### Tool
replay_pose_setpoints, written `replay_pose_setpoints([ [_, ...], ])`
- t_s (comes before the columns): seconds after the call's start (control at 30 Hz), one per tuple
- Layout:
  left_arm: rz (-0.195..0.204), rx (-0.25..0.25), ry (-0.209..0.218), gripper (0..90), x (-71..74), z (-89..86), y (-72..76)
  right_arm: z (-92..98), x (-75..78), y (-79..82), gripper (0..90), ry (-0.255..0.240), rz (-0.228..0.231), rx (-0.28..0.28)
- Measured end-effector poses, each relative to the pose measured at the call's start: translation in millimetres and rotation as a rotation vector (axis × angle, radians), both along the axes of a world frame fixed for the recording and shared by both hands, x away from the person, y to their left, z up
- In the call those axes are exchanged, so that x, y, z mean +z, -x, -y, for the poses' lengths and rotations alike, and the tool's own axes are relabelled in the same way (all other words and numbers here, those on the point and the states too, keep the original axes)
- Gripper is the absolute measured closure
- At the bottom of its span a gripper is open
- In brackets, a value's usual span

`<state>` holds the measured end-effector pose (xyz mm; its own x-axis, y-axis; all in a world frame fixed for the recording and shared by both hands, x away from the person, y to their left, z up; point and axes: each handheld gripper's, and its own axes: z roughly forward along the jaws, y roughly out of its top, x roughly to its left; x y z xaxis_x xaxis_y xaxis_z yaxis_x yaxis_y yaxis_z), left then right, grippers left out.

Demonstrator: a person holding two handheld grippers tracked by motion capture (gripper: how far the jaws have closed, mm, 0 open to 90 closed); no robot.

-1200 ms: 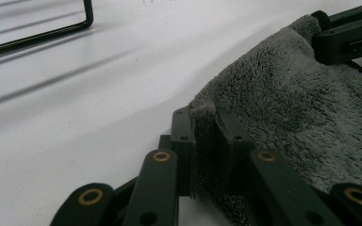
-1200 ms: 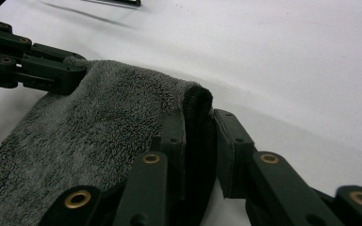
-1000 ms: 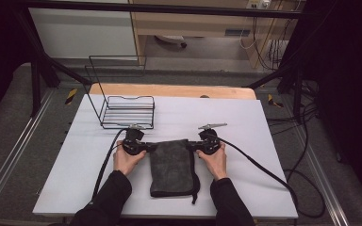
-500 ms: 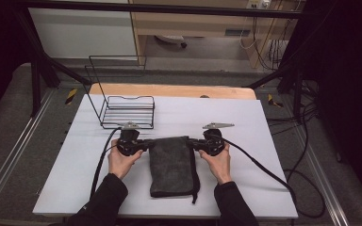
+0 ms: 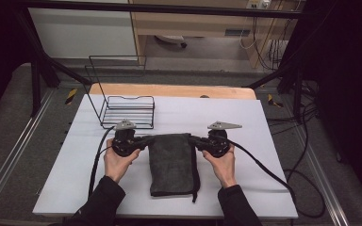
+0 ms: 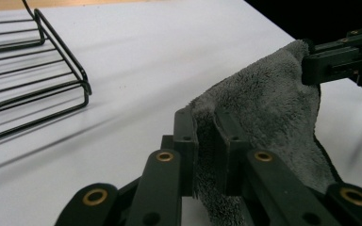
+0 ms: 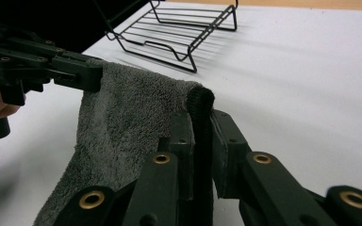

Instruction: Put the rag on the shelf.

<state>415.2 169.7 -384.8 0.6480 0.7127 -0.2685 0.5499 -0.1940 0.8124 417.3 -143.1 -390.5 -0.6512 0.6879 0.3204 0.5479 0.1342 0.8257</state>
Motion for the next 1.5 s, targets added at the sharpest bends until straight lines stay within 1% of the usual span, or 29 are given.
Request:
replay_pose_setpoints([
  [0.1,0.018,-0.004,0.008,80.7,6.0,-0.6,3.9,1.7,5.0,4.1,81.1,-0.013,0.016,0.0],
  [0.13,0.028,-0.006,0.021,80.7,10.0,-0.8,6.6,2.4,6.8,5.6,81.2,-0.019,0.021,-0.001],
  [0.17,0.035,-0.009,0.023,80.7,12.2,-0.7,7.8,3.1,8.8,7.2,81.2,-0.023,0.028,0.0],
  [0.2,0.035,-0.009,0.023,80.7,12.2,-0.7,7.8,3.1,8.8,7.2,81.2,-0.023,0.028,0.0],
  [0.27,0.051,-0.011,0.024,80.7,16.4,-0.2,10.2,3.5,13.3,10.2,81.3,-0.022,0.045,0.001],
  [0.3,0.057,-0.013,0.023,80.7,18.4,0.0,11.0,3.6,17.8,12.3,81.3,-0.015,0.067,0.0],
  [0.33,0.064,-0.013,0.022,80.7,20.5,0.1,11.8,3.6,17.8,12.3,81.3,-0.015,0.067,0.0],
  [0.37,0.076,-0.014,0.028,80.8,24.5,-0.2,13.4,4.0,22.1,14.2,81.3,-0.017,0.082,-0.003],
  [0.4,0.076,-0.014,0.028,80.7,24.5,-0.2,13.4,4.2,24.2,14.9,81.3,-0.018,0.093,-0.003],
  [0.43,0.091,-0.014,0.033,80.7,28.5,-0.6,15.3,4.3,26.2,16.0,81.3,-0.021,0.1,-0.004],
  [0.47,0.091,-0.014,0.033,80.8,28.5,-0.6,15.3,4.4,28.3,17.1,81.4,-0.027,0.108,-0.005],
  [0.5,0.098,-0.015,0.037,80.8,30.5,-0.8,16.5,4.4,28.3,17.1,81.4,-0.027,0.108,-0.005],
  [0.57,0.112,-0.016,0.043,80.8,34.9,-1.2,18.7,4.3,32.6,19.9,81.4,-0.029,0.127,-0.007],
  [0.63,0.131,-0.015,0.052,80.8,39.6,-1.6,21.0,4.0,39.7,24.1,81.5,-0.033,0.161,-0.007],
  [0.77,0.172,-0.01,0.076,80.9,50.1,-3.2,25.8,4.3,50.5,29.1,81.6,-0.053,0.208,-0.011],
  [0.8,0.196,-0.009,0.085,80.9,55.8,-3.6,28.3,4.4,53.4,30.5,81.7,-0.057,0.22,-0.012],
  [0.87,0.221,-0.004,0.092,80.9,61.6,-3.9,31.1,4.1,59.1,33.3,81.7,-0.064,0.248,-0.015],
  [0.9,0.221,-0.004,0.092,80.9,61.6,-3.9,31.1,3.8,61.8,34.7,81.8,-0.068,0.259,-0.016],
  [0.93,0.244,-0.001,0.106,80.9,66.9,-4.8,34.0,3.6,64.5,36.0,81.8,-0.072,0.269,-0.018],
  [0.97,0.244,-0.001,0.106,80.9,66.9,-4.8,34.0,3.6,64.5,36.0,81.8,-0.072,0.269,-0.018],
  [1.0,0.264,0.0,0.114,80.9,71.7,-5.4,36.5,3.3,69.5,37.7,81.8,-0.077,0.29,-0.019],
  [1.03,0.264,0.0,0.114,80.9,71.7,-5.4,36.5,3.3,69.5,37.7,81.8,-0.077,0.29,-0.019],
  [1.1,0.285,0.002,0.126,80.9,78.2,-7.2,39.2,2.3,76.5,40.2,81.8,-0.082,0.316,-0.023],
  [1.2,0.298,0.005,0.135,81.0,82.6,-8.5,40.5,1.0,82.3,41.7,81.8,-0.096,0.342,-0.026],
  [1.23,0.314,0.01,0.14,81.0,86.8,-9.9,41.5,0.2,83.9,41.8,81.8,-0.103,0.347,-0.027],
  [1.27,0.32,0.014,0.141,81.0,88.8,-10.9,41.8,-0.8,85.4,42.0,81.8,-0.109,0.354,-0.029],
  [1.4,0.34,0.028,0.157,81.0,95.1,-16.3,42.5,-6.4,90.6,42.8,81.8,-0.125,0.379,-0.03],
  [1.43,0.34,0.028,0.157,81.0,95.1,-16.3,42.5,-6.4,90.6,42.8,81.8,-0.125,0.379,-0.03],
  [1.5,0.349,0.038,0.164,81.0,97.8,-19.4,42.6,-12.0,94.0,43.1,81.8,-0.145,0.399,-0.042],
])
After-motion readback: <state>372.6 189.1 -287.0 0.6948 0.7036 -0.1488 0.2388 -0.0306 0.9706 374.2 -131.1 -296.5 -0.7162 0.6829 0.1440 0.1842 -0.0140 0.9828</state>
